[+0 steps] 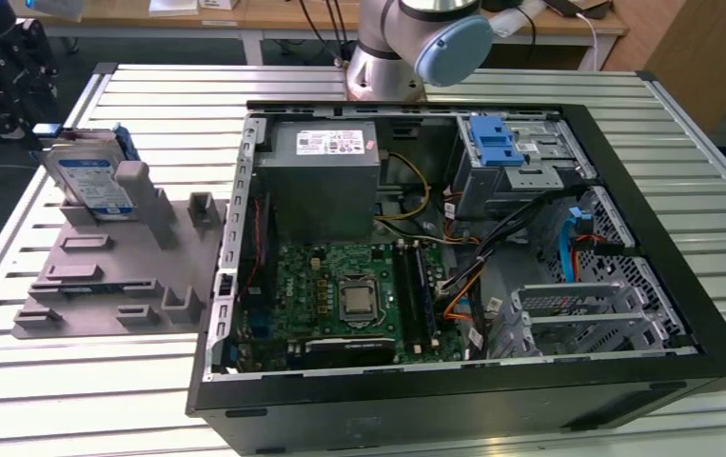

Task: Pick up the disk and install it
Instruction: 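Pick up the disk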

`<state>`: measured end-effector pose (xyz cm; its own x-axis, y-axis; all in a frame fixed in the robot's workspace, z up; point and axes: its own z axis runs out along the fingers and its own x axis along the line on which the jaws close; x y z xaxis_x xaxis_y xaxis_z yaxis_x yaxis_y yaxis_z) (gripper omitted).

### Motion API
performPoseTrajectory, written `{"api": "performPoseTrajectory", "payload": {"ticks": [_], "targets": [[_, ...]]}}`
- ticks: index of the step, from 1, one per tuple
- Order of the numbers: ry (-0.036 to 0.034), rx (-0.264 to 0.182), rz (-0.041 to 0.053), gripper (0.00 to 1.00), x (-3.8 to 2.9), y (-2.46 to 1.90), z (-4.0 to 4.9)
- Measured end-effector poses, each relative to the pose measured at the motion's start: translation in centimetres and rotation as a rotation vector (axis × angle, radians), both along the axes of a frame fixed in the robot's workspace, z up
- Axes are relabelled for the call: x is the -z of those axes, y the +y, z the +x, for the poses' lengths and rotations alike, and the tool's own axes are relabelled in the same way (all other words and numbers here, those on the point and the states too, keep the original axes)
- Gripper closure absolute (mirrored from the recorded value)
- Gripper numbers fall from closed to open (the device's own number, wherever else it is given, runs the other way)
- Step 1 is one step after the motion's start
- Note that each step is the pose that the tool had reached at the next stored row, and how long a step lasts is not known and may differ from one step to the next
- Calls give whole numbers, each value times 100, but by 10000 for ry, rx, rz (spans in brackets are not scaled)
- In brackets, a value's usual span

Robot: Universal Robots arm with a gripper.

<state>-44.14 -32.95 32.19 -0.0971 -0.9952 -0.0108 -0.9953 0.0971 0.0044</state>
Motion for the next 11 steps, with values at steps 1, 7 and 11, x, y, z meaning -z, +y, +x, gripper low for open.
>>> {"api": "performPoseTrajectory", "payload": {"ticks": [1,7,11], "targets": [[0,1,0,40,8,0,0],[0,-3,0,40,57,0,0],[0,-4,0,40,102,0,0]]}}
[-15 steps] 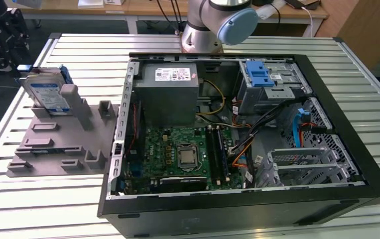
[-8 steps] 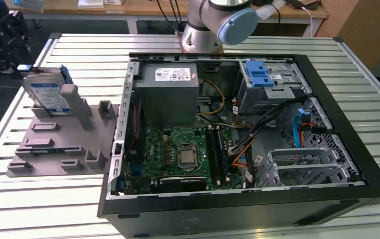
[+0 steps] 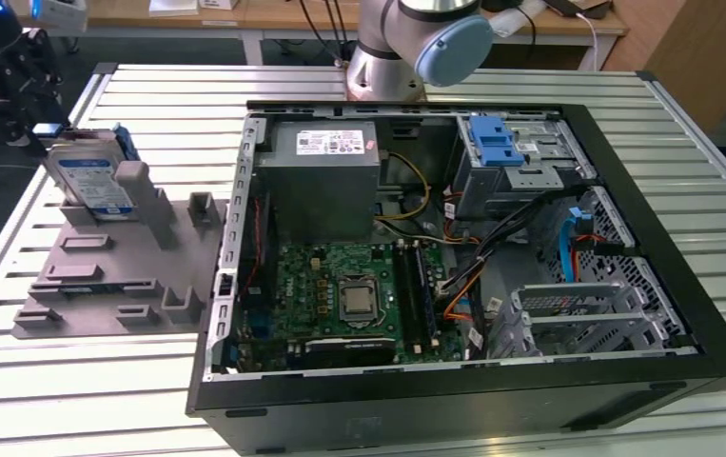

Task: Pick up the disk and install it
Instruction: 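Pick up the disk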

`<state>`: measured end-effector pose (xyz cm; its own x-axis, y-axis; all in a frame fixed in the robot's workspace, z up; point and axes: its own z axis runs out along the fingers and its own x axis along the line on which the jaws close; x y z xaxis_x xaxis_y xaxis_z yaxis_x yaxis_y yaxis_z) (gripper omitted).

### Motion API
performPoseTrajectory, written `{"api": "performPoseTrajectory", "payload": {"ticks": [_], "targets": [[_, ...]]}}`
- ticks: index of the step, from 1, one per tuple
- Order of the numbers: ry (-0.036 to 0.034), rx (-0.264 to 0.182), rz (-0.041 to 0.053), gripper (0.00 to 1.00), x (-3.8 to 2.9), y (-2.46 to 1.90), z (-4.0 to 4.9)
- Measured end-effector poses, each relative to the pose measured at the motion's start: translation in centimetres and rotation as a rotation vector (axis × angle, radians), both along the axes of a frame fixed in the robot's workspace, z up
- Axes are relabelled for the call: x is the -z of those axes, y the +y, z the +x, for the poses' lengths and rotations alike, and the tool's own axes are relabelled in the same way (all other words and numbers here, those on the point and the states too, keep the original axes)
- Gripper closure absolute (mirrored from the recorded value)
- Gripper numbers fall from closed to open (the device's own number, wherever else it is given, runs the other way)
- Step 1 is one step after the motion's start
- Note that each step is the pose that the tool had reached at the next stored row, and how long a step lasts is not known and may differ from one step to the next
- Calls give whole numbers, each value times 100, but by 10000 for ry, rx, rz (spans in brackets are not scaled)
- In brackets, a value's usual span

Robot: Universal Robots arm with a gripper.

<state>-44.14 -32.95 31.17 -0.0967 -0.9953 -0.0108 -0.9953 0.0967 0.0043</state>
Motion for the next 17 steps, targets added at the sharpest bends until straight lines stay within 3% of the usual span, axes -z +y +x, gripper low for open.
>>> {"api": "performPoseTrajectory", "payload": {"ticks": [12,14,15,17], "targets": [[-1,0,-1,40,113,1,-6],[1,0,-1,41,113,0,-6],[0,1,-1,48,114,1,-6],[-1,1,-1,48,115,1,-6]]}}
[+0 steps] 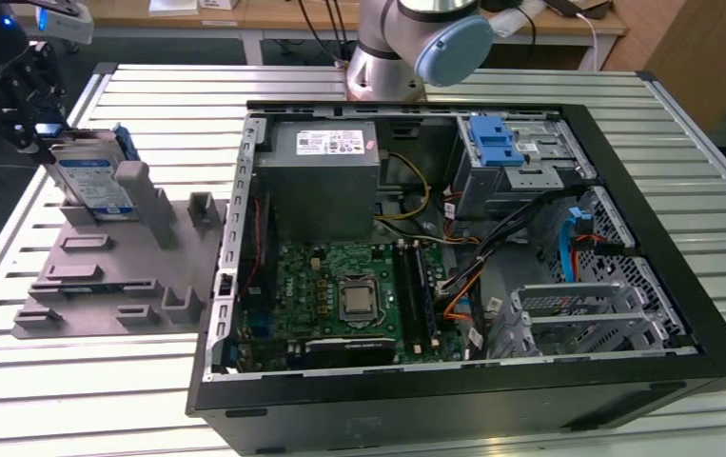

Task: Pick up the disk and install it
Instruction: 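Pick up the disk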

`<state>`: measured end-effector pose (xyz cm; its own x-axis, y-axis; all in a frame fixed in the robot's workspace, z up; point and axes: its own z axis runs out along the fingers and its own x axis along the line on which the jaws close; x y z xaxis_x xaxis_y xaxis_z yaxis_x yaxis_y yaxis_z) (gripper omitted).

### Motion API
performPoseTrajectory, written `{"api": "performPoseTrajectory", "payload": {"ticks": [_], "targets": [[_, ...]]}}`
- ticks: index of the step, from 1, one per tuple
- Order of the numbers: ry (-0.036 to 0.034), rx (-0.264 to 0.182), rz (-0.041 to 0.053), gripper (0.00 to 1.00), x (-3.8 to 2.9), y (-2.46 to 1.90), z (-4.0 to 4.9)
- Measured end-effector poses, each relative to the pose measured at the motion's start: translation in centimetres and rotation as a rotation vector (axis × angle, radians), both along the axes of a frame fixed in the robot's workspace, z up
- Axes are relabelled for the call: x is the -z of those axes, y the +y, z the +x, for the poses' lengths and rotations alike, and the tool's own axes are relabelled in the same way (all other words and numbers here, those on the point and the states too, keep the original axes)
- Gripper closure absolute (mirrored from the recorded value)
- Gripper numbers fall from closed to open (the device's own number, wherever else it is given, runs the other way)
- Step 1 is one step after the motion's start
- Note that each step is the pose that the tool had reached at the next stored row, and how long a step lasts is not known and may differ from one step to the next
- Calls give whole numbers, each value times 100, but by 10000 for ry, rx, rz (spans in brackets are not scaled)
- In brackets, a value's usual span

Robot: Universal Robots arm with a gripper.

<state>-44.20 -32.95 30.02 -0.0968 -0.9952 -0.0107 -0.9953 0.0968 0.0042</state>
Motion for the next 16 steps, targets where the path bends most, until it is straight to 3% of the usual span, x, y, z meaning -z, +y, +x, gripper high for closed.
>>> {"api": "performPoseTrajectory", "payload": {"ticks": [9,16], "targets": [[-8,1,0,48,23,6,-16],[-9,0,0,48,88,21,-19]]}}
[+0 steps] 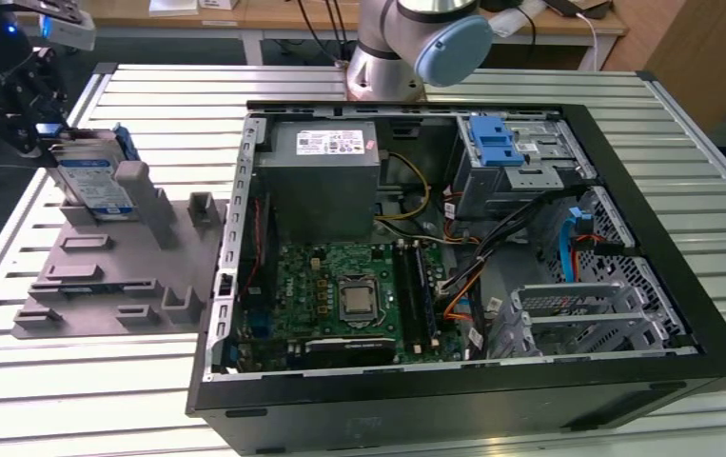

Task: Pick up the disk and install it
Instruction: 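Pick up the disk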

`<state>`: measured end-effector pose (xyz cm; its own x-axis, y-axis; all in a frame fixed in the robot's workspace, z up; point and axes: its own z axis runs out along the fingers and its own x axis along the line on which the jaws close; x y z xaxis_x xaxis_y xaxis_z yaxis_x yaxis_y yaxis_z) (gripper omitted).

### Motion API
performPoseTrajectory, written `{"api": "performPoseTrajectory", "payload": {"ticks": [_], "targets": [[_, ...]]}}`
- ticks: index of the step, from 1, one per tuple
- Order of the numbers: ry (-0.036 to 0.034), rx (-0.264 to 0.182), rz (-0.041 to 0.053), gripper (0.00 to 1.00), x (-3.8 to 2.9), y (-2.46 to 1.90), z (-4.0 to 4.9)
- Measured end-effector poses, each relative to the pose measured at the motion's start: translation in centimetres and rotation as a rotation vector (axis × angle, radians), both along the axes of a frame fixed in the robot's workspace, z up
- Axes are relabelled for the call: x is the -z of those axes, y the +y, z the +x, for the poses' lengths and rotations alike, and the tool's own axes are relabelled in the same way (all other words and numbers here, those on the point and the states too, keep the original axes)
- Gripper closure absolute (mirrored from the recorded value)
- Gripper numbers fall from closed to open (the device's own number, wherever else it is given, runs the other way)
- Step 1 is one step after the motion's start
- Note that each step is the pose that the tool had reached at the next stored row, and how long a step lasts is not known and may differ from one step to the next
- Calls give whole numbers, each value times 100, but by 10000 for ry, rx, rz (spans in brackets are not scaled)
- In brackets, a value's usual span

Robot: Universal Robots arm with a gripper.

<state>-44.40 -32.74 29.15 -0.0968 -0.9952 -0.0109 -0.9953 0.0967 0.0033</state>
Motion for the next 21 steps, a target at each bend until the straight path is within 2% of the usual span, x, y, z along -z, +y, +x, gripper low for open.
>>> {"api": "performPoseTrajectory", "payload": {"ticks": [5,11,12,21], "targets": [[0,0,0,48,40,0,-1],[1,0,-1,49,44,0,-1],[1,0,0,56,44,0,-1],[0,0,0,56,45,0,-1]]}}
